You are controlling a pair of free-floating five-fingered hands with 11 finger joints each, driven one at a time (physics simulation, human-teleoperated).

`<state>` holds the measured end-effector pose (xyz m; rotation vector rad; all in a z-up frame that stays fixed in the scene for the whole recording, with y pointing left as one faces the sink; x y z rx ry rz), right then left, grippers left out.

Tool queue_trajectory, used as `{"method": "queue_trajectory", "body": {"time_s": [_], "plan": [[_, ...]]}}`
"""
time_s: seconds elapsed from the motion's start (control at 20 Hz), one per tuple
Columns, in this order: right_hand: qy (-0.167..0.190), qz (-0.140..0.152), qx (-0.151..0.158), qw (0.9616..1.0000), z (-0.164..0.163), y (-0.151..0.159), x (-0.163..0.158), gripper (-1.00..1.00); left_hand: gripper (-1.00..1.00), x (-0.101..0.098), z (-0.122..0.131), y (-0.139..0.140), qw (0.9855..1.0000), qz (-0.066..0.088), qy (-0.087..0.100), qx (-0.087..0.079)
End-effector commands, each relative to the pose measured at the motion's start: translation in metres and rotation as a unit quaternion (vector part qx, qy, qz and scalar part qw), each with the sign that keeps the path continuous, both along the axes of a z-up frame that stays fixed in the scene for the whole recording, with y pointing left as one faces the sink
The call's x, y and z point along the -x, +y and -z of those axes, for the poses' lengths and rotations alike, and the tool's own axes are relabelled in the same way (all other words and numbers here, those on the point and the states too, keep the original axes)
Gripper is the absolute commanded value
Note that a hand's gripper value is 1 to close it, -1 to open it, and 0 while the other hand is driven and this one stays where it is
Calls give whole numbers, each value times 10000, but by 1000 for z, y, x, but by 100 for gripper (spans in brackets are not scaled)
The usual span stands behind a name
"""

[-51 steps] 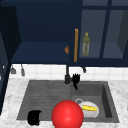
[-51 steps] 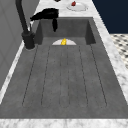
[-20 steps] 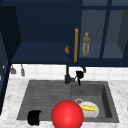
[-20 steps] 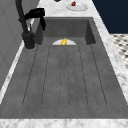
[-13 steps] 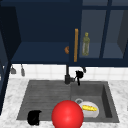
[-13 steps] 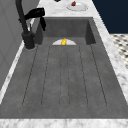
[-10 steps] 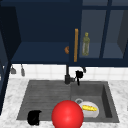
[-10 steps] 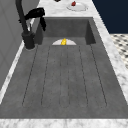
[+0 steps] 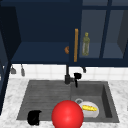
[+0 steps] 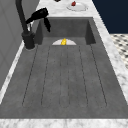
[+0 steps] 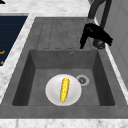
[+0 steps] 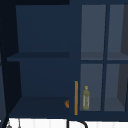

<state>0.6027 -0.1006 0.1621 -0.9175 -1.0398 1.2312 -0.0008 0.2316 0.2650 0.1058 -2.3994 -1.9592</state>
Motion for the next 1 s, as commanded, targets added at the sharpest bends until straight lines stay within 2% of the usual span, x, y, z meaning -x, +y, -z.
{"method": "queue_trajectory", "body": {"time_s": [0.0,0.05,0.2,0.3,0.65,0.7,0.75,0.95], "plan": [[340,-91,-566,9978,0,-2,-3,-100,0,0,0,0,10000,0,0,0],[281,-82,-510,9983,-1,-8,-7,-100,0,0,0,0,10000,0,0,0],[310,-61,-719,9969,-11,-18,-10,-100,0,0,0,0,10000,0,0,0],[534,-79,-889,9946,-14,-20,-8,-100,0,0,0,0,10000,0,0,0],[1104,-224,-1117,9873,-15,-21,-11,-100,0,0,0,0,10000,0,0,0],[1178,-211,-1147,9862,-16,-18,-14,100,0,0,0,0,10000,0,0,0],[1164,-171,-1090,9871,-17,-16,-17,100,0,0,0,0,10000,0,0,0],[952,-37,-1244,9876,-24,-13,-33,100,0,0,0,0,10000,0,0,0]]}}
